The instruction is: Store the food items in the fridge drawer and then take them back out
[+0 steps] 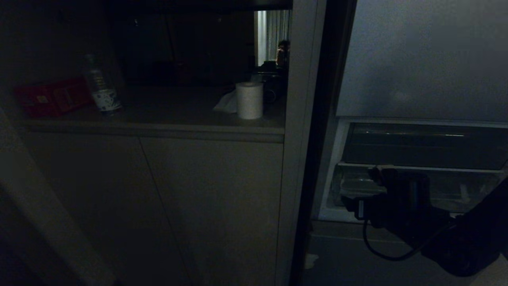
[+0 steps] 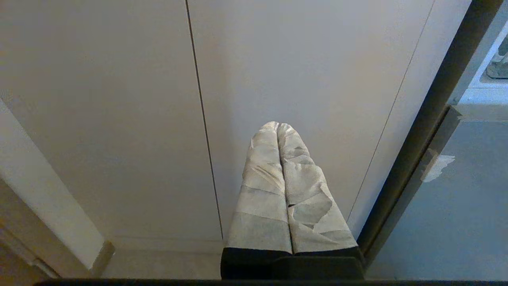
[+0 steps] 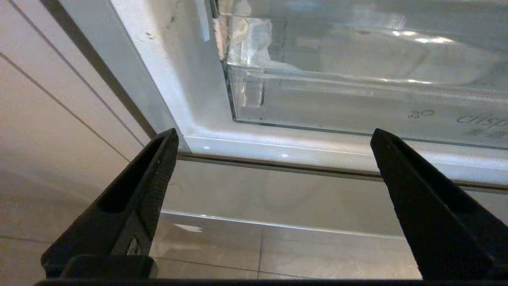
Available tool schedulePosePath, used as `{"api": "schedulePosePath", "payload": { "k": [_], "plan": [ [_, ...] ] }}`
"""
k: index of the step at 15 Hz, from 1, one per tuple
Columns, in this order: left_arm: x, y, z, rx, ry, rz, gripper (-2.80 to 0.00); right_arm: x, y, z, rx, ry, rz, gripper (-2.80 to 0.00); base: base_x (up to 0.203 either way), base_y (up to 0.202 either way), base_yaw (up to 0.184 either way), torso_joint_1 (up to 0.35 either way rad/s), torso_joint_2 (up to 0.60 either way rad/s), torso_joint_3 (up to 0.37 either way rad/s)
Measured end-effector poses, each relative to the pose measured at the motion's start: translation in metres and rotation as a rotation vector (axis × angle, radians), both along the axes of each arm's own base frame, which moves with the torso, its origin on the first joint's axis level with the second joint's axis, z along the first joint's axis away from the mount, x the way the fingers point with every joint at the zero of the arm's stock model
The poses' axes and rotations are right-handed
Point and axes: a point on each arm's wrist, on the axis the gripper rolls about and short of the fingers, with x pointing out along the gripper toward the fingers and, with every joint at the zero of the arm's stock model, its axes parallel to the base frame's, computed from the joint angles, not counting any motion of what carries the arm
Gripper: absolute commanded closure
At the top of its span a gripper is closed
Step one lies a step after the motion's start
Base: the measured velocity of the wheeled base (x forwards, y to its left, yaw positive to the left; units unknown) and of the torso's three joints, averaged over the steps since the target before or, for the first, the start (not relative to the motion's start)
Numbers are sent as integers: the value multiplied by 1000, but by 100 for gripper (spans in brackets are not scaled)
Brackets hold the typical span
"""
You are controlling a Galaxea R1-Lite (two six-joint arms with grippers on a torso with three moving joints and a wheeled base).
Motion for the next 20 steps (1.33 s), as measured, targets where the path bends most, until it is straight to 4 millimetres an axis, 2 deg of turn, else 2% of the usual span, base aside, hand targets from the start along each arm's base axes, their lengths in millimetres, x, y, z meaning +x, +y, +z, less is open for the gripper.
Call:
{"api": "schedulePosePath", "payload": {
  "k": [7,12,15,20],
  "plan": [
    [0,0,0,0,0,0,0,4,2,-4,-5,5,-3,-280,0,0,0,0,0,0],
    [0,0,0,0,0,0,0,18,4,-3,-29,-31,-84,-280,0,0,0,0,0,0],
    [0,0,0,0,0,0,0,31,10,1,-26,-67,-103,-280,0,0,0,0,0,0],
    [0,0,0,0,0,0,0,33,24,-3,-22,-68,-81,-280,0,0,0,0,0,0]
  ]
}}
